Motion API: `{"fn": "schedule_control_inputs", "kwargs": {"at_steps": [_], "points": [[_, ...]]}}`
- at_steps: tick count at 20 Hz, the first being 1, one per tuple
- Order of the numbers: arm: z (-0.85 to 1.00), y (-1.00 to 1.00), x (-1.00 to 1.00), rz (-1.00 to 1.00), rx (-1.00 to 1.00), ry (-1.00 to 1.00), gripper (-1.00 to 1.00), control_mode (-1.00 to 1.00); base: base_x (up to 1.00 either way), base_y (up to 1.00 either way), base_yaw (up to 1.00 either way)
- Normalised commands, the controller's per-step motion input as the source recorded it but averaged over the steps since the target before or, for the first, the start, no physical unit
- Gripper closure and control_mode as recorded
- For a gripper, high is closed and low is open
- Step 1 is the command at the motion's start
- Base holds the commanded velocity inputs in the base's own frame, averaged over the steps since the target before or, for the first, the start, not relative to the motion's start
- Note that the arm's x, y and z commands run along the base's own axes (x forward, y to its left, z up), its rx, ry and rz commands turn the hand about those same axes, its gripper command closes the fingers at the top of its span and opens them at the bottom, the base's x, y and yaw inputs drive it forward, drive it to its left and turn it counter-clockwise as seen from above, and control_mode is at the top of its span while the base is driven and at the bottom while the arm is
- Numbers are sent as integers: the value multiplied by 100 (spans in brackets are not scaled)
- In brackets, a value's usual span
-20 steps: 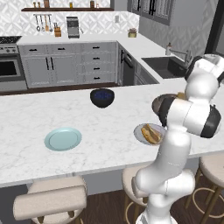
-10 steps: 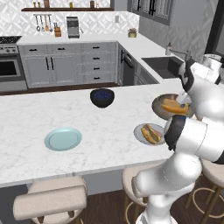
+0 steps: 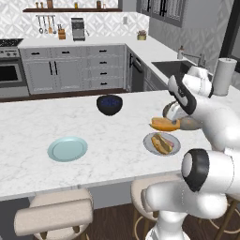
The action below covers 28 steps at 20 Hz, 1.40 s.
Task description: Place one bun and one sausage from the bowl on each plate.
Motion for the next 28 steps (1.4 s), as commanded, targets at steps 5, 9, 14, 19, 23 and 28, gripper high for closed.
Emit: {"fn": "schedule_control_inputs", "kwargs": {"at_steps": [5, 9, 14, 19, 23, 28], "points": [[-39, 88, -12, 12, -8, 14, 100, -100, 0, 0, 0], [-29, 90, -12, 7, -7, 9, 100, -100, 0, 0, 0], [-11, 100, 4, 0, -6, 1, 100, -100, 0, 0, 0], [0, 100, 14, 0, 0, 0, 100, -100, 0, 0, 0], [0, 100, 31, 0, 0, 0, 100, -100, 0, 0, 0], [0, 97, 57, 0, 0, 0, 100, -100, 0, 0, 0]]}}
